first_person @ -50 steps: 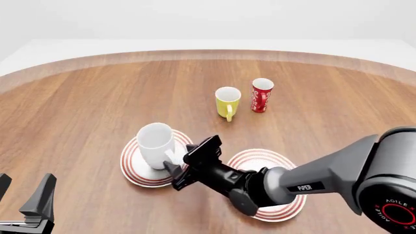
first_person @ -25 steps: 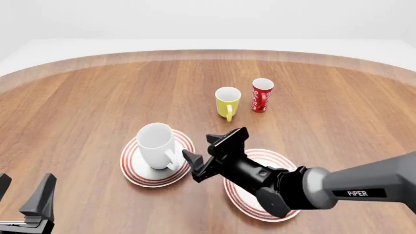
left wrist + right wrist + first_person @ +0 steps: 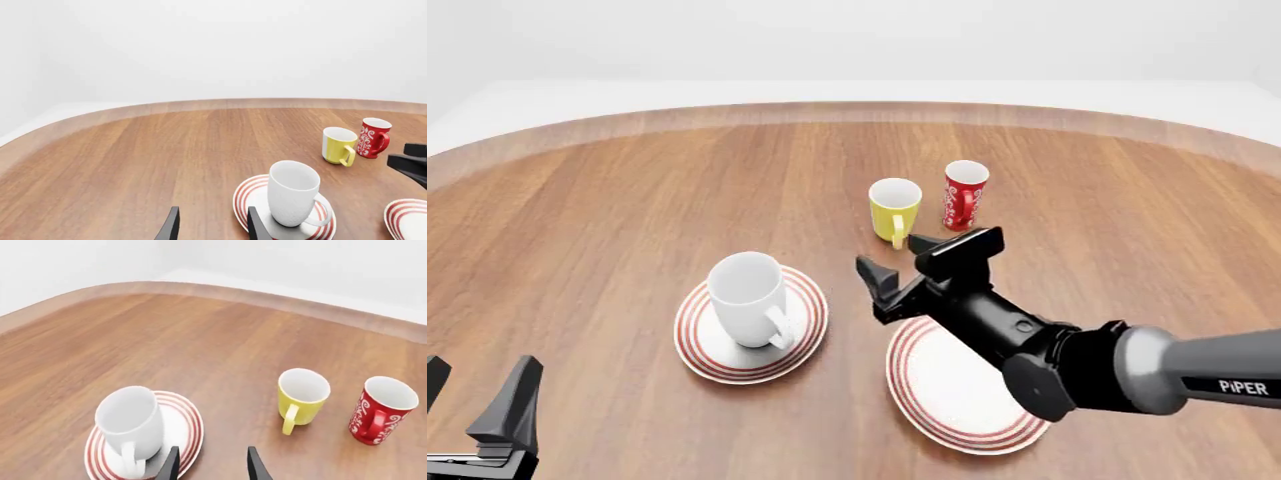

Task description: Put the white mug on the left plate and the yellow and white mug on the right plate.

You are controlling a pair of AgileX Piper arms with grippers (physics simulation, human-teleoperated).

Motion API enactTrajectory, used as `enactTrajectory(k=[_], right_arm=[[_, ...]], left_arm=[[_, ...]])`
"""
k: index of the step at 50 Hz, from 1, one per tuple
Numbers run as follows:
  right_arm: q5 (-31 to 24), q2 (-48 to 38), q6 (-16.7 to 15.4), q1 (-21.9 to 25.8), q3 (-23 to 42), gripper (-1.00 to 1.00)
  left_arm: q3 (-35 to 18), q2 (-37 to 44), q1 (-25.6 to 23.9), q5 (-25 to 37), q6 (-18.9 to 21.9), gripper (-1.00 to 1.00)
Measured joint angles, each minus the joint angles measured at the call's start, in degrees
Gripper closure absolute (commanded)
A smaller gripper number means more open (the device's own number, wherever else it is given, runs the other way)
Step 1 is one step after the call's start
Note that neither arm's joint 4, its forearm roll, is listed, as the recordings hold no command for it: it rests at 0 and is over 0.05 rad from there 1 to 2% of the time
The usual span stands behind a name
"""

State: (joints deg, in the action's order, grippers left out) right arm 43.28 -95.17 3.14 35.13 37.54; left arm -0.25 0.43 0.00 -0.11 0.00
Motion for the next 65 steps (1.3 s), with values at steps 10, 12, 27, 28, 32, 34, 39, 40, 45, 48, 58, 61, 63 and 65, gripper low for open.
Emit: enactTrajectory(k=[10,12,27,28,32,34,39,40,45,48,58,61,63,65], right_arm=[[0.1,0.1,0.6,-3.6,1.4,-1.0],[0.1,-0.1,0.7,-4.2,1.8,-1.0],[-0.8,-3.0,1.6,-8.0,6.2,-1.0],[-1.2,-3.3,1.7,-8.3,6.8,-1.0],[-2.8,-4.5,1.7,-9.1,8.9,-1.0],[-3.6,-5.1,1.6,-9.5,10.0,-1.0],[-5.5,-6.6,1.2,-10.4,12.6,-1.0],[-5.9,-7.0,1.1,-10.5,13.2,-1.0],[-7.7,-8.9,0.7,-11.2,15.8,-1.0],[-8.5,-10.0,0.5,-11.6,17.1,-1.0],[-9.9,-13.5,0.2,-12.7,20.5,-1.0],[-10.2,-14.5,0.2,-12.9,21.4,-1.0],[-10.5,-15.1,0.2,-13.0,22.0,-1.0],[-10.7,-15.8,0.2,-13.0,22.6,-1.0]], left_arm=[[0.0,0.0,0.0,0.0,0.0,-1.0],[0.0,0.0,0.0,0.0,0.0,-1.0],[0.0,0.0,0.0,0.0,0.0,-1.0],[0.0,0.0,0.0,0.0,0.0,-1.0],[0.0,0.0,0.0,0.0,0.0,-1.0],[0.0,0.0,0.0,0.0,0.0,-1.0],[0.0,0.0,0.0,0.0,0.0,-1.0],[0.0,0.0,0.0,0.0,0.0,-1.0],[0.0,0.0,0.0,0.0,0.0,-1.0],[0.0,0.0,0.0,0.0,0.0,-1.0],[0.0,0.0,0.0,0.0,0.0,-1.0],[0.0,0.0,0.0,0.0,0.0,-1.0],[0.0,0.0,0.0,0.0,0.0,-1.0],[0.0,0.0,0.0,0.0,0.0,-1.0]])
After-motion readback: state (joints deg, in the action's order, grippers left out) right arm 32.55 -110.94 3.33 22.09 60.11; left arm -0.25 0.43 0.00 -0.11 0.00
